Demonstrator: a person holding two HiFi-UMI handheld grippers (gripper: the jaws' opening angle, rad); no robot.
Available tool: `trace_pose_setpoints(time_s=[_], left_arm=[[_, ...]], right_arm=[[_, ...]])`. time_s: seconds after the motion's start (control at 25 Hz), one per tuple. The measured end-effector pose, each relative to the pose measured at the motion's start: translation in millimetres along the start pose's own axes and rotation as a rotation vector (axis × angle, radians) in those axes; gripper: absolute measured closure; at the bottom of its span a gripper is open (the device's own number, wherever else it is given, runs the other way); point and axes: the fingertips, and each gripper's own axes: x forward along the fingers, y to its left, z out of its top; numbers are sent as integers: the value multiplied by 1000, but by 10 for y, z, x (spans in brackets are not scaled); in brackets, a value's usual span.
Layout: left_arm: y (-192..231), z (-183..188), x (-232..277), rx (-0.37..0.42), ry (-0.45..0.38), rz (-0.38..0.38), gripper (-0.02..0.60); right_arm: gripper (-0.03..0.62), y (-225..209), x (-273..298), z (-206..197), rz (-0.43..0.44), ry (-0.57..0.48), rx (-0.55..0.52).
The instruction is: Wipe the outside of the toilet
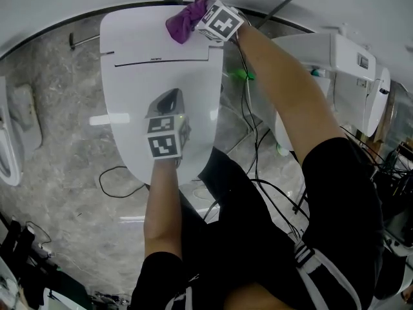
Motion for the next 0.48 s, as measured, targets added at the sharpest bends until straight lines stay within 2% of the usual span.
trace_pose_setpoints(time_s=[0.2,0.48], left_arm=[[-207,24,69,22,16,-17,572],[-448,22,225,53,46,-42,572]], right_arm=[[526,-70,-173,-282,-23,32,13],[526,-109,-388,-647,-49,55,-67]])
